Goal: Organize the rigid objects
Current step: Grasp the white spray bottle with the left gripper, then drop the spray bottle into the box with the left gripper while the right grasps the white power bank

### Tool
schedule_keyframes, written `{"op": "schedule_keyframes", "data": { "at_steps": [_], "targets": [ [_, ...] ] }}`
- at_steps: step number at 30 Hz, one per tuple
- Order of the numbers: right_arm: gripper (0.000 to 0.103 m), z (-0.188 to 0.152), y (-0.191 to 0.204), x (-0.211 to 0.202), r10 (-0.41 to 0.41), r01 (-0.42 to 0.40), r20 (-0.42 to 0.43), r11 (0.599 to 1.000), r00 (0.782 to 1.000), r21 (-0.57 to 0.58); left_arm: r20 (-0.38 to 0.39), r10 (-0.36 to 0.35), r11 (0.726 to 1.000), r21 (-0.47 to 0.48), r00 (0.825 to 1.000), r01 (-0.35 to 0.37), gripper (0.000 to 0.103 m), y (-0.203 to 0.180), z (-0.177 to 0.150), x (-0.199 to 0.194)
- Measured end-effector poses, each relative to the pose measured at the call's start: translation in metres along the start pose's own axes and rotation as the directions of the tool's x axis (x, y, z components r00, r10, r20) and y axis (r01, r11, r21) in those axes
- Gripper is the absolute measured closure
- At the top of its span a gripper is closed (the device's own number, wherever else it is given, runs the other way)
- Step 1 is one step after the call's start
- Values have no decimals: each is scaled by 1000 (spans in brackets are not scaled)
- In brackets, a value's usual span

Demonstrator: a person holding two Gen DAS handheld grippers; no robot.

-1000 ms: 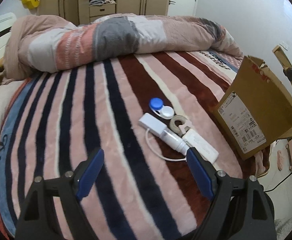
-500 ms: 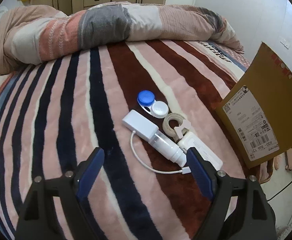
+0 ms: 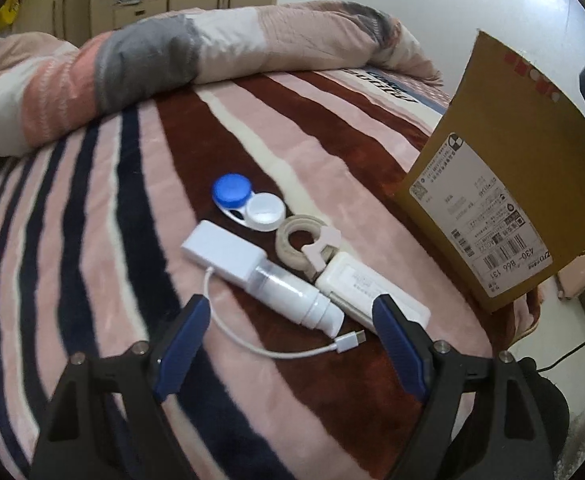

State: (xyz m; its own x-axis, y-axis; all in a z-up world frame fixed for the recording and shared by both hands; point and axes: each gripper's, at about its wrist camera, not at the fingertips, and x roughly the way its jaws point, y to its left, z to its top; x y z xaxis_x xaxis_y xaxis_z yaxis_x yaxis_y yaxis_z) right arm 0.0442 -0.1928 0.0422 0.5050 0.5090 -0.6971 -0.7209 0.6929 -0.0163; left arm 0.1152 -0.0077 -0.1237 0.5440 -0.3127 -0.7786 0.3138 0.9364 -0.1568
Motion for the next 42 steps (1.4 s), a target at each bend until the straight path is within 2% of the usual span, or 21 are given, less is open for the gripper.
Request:
{"op": "schedule_keyframes", "data": {
  "at_steps": [3, 6, 9, 11, 12, 13, 21, 30, 34, 37, 40, 42],
  "targets": [
    [89, -1, -6, 3, -3, 3, -6, 1000, 1000, 20, -14, -40, 999, -16, 999, 40, 34, 3, 3, 10],
    [89, -2, -14, 2, -7, 7, -3, 999, 1000, 36, -47, -18, 1000, 7, 999, 18, 42, 0, 4, 23],
    [89, -4, -17, -1, -7, 7, 2, 999, 1000, 43, -39, -28, 1000, -15, 999, 28, 43, 3, 5, 27],
    [89, -4, -17, -2, -4, 4, 3, 999, 1000, 45, -36, -35, 999, -36, 999, 33, 49, 6, 6, 29],
    [89, -5, -18, -1, 1, -1, 3, 999, 1000, 46, -35, -41, 998, -43, 999, 39, 58, 7, 6, 29],
    [89, -5, -17, -2, 3, -4, 3, 999, 1000, 46, -36, -49, 998, -49, 998, 47, 61, 9, 5, 28],
    [89, -10, -20, -4, 16, -17, 10, 999, 1000, 51, -60, -35, 999, -28, 998, 34, 62, 9, 0, 21],
    [89, -9, -20, -5, 28, -28, 13, 998, 1000, 55, -29, -22, 998, -66, 999, 20, 62, 17, -4, -9],
    [89, -9, -11, -5, 69, -69, 18, 997, 997, 31, 14, 10, 998, -70, 1000, -9, 62, 21, 2, -44],
    [89, -8, 9, -5, 103, -103, 27, 995, 994, -19, 53, 43, 995, -90, 998, -38, 62, 27, 11, -76],
    [89, -9, 37, 7, 139, -139, -1, 988, 990, -67, 92, 102, 989, -115, 991, -91, 62, 35, 21, -113],
    [89, -13, 51, 18, 160, -162, -27, 984, 987, -75, 127, 113, 986, -136, 985, -95, 62, 39, 29, -140]
  ]
}}
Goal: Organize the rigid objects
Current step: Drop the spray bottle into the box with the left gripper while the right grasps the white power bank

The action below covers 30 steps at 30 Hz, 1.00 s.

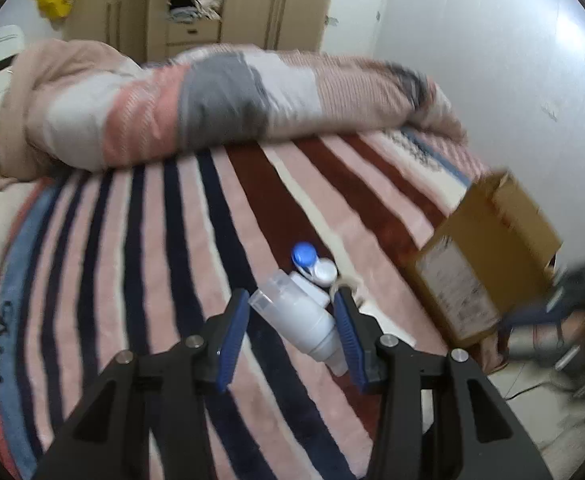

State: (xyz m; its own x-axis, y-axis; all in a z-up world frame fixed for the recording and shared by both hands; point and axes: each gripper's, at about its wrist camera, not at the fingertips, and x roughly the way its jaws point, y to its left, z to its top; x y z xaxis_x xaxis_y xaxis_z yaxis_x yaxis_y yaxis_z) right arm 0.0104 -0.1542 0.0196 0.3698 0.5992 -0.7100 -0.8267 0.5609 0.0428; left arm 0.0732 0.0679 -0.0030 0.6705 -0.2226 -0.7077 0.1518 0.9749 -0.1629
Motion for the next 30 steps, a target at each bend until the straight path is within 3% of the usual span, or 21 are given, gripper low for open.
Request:
{"op": "schedule_keyframes", "data": {
  "at_steps": [4, 8, 10, 13, 15, 20, 22, 27, 29, 30],
  "targets": [
    [89, -8, 22, 30, 49, -49, -49, 999, 998, 0, 58, 51, 998, 43, 997, -54, 62, -10, 22, -37],
    [89, -20, 38, 63, 14, -15, -106, 1000, 994, -10, 90, 0, 997, 81, 996, -7, 62, -42, 44, -60],
    [88, -29, 34, 82, -43, 44, -141, 999, 989, 3, 105, -30, 992, 126, 994, 16, 62, -67, 54, -67],
    [75, -40, 20, 104, -173, 176, -164, 984, 971, 2, 100, -97, 980, 182, 990, 77, 62, -110, 69, -68],
    [75, -47, 8, 114, -256, 260, -171, 966, 951, 0, 78, -148, 966, 225, 986, 127, 62, -142, 79, -60],
    [71, -47, -20, 120, -346, 356, -174, 934, 922, 27, -29, -219, 926, 309, 975, 217, 62, -224, 90, -13],
    [63, -47, -25, 121, -384, 392, -163, 920, 909, 19, -87, -209, 918, 326, 974, 226, 62, -248, 90, 12],
    [58, -52, -44, 130, -386, 405, -209, 913, 898, 53, -200, -123, 926, 330, 972, 185, 61, -269, 83, 61],
    [45, -54, -49, 133, -390, 414, -226, 908, 892, 64, -203, -131, 926, 324, 970, 193, 48, -266, 80, 64],
    [43, -55, -51, 134, -373, 398, -227, 915, 899, 72, -183, -133, 926, 329, 974, 188, 36, -264, 79, 60]
  ]
}}
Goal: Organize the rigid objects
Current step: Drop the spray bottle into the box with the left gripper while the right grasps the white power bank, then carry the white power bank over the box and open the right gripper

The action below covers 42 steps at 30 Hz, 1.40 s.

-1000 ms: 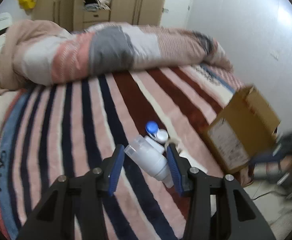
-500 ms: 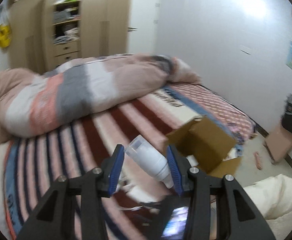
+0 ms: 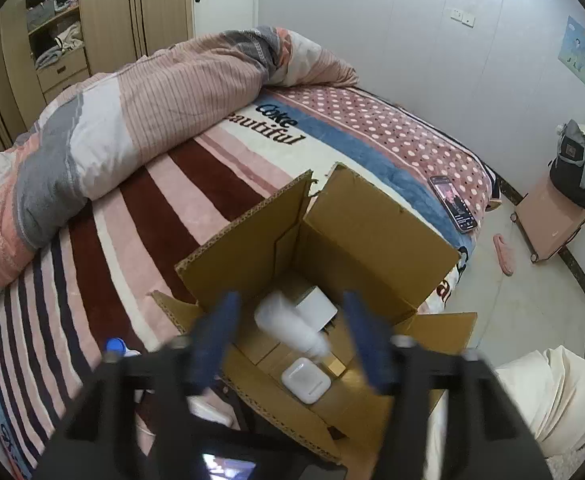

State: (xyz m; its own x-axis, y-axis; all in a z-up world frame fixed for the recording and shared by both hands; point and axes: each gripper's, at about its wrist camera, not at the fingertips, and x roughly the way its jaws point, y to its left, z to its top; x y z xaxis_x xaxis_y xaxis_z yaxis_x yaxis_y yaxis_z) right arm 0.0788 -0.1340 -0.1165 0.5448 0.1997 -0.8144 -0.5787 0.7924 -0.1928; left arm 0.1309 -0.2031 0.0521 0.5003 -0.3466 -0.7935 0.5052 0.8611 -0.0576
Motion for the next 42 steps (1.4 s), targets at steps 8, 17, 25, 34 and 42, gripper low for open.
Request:
{"op": "schedule_keyframes", "data": {
  "at_steps": [8, 17, 25, 34, 42],
  "targets": [
    [52, -1, -4, 18, 103, -101, -74, 994, 992, 29, 142, 37, 999, -43, 989, -31, 21, 30, -20, -58],
    [72, -5, -5, 11, 240, -238, -50, 970, 970, 41, 198, 199, 961, -234, 960, -150, 20, 120, -97, -106],
    [72, -7, 18, -13, 279, -280, -24, 959, 960, -54, 119, 246, 914, -360, 962, -189, 20, 187, -177, -85],
    [72, -2, 22, -94, 400, -392, 76, 915, 914, -94, 88, 192, 898, -418, 977, -139, 20, 206, -216, -53],
    [72, 19, -58, -177, 231, -232, 271, 972, 934, -27, 79, 168, 908, -399, 983, -124, 20, 198, -211, -32]
  ]
}}
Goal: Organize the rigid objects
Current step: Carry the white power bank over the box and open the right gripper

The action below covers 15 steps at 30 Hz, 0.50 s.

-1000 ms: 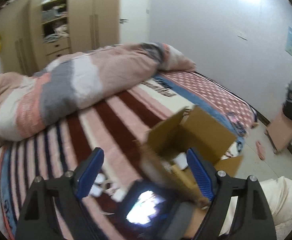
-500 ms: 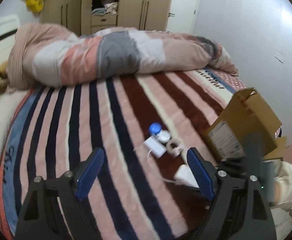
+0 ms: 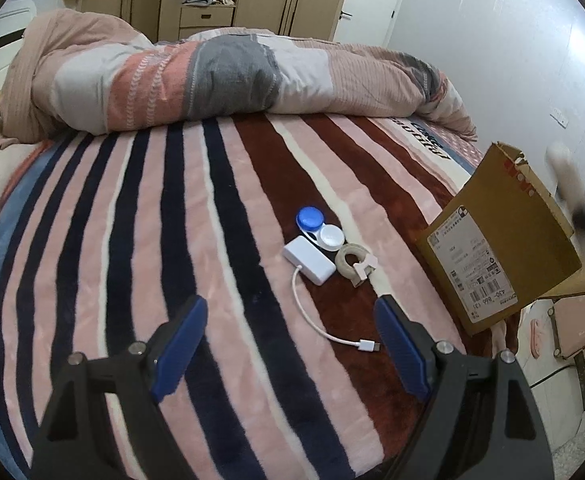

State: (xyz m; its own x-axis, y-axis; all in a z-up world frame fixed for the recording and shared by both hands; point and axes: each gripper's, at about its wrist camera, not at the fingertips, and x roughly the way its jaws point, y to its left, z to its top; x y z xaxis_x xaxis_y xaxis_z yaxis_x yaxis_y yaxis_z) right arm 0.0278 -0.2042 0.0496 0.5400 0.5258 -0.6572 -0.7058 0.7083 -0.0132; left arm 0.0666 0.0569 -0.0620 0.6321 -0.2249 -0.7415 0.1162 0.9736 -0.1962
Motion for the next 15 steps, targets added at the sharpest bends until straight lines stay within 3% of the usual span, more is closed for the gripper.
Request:
{"op": "schedule_keyframes", "data": {
  "at_steps": [6, 15],
  "targets": [
    [72, 1, -71, -15, -187, 193, -65, 976, 980, 100, -30, 13, 1000, 24, 999, -12, 20, -10, 2, 20],
    [72, -17, -106, 0, -214, 238, -189, 964, 958, 117, -87, 46, 998, 50, 995, -42, 20, -23, 12, 66]
  ]
}}
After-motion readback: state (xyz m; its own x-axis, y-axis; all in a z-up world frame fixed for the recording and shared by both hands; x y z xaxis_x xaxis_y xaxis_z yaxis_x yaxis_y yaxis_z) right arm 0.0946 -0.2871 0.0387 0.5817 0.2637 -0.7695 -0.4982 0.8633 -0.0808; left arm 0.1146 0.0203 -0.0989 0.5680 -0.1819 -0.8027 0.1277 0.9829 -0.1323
